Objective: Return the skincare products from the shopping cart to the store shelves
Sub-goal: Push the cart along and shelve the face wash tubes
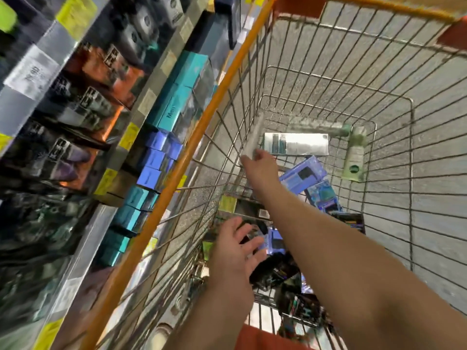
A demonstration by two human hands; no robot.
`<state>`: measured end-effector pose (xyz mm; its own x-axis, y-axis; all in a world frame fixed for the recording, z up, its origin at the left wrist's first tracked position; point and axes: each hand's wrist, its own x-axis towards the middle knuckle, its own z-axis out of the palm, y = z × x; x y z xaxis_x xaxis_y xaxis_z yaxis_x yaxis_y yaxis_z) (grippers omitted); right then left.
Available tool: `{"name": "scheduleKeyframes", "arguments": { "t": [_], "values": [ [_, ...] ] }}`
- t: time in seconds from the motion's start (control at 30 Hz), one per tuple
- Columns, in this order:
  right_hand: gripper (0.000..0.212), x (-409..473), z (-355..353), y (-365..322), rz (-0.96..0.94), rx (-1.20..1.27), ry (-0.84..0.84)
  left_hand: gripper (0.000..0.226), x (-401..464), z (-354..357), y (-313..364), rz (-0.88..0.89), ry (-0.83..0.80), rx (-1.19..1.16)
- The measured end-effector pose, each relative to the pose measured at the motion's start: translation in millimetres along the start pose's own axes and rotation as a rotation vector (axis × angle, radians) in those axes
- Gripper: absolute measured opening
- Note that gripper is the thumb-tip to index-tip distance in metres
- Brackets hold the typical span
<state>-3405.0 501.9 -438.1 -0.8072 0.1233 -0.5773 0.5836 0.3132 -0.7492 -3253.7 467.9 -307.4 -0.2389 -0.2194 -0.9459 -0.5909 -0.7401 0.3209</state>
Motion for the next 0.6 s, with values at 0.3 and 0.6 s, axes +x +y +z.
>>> {"name": "scheduleKeyframes", "arguments": {
  "t": [0.3, 0.6],
  "values": [
    [0.062, 24, 11, 14, 0.111, 0.086, 0.074, 0.022, 15, -9, 4, 0.046, 0.024, 0.093],
    [0.013, 9, -1, 16, 0.238, 0.340, -0.123, 0.015, 10, -17, 6, 0.057, 0.051, 0.096]
  ]
}}
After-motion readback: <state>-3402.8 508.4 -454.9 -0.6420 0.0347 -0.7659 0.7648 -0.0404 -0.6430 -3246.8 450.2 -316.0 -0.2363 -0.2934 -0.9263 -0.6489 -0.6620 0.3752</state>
